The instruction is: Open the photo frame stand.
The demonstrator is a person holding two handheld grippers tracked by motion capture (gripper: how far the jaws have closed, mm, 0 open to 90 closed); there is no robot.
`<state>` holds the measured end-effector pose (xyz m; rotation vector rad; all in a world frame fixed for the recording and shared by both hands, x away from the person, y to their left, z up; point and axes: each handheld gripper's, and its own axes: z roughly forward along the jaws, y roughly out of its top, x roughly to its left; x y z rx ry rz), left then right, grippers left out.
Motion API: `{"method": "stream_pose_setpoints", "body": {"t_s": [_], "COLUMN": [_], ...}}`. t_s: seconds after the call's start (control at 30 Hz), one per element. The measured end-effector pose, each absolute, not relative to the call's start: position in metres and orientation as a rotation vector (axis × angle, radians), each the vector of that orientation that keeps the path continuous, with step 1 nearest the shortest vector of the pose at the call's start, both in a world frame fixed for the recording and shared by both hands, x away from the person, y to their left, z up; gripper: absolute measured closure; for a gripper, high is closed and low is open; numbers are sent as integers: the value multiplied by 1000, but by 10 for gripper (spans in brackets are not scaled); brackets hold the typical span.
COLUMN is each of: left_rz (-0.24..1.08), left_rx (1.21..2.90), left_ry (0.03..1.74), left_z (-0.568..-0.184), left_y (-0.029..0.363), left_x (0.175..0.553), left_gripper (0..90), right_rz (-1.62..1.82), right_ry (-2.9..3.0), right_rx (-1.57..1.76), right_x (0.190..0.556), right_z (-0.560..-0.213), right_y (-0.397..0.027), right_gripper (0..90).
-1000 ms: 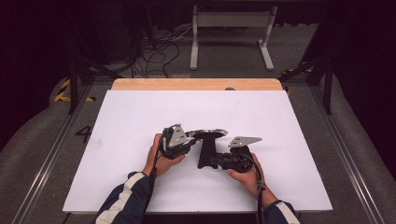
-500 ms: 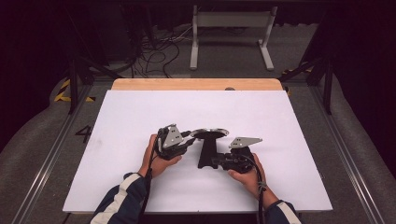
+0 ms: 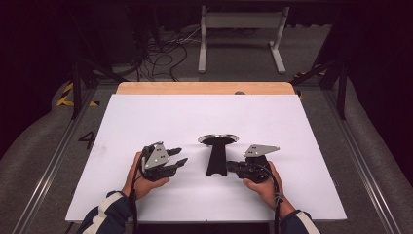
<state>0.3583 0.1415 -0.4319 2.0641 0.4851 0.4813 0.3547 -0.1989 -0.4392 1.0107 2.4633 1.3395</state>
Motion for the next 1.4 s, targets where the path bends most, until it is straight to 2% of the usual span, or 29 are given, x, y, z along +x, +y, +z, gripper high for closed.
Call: {"method": "stream_pose_setpoints", "body": {"t_s": [0.43, 0.5, 0.7, 1.1, 1.4], "left_rz": [487, 502, 514, 483, 508], "left_rx": [2082, 2081, 2077, 2130, 2103], "left_ry": [534, 557, 612, 618, 641], "left_z": [-434, -436, -440, -450, -450], "left_y": [174, 179, 189, 184, 186], "left_x": [331, 327, 329, 334, 331], "left_gripper": [446, 378, 305, 248, 268], "right_rz": [1284, 1283, 1274, 1265, 1282], "right_ry": [2398, 2381, 2361, 2341, 2323], "right_rx": [940, 938, 938, 934, 946], "right_x": [337, 335, 332, 332, 331], "right_z": [-428, -425, -426, -423, -419], "right_y": [-208, -209, -209, -209, -212], "right_gripper": [890, 894, 895, 900, 900]}}
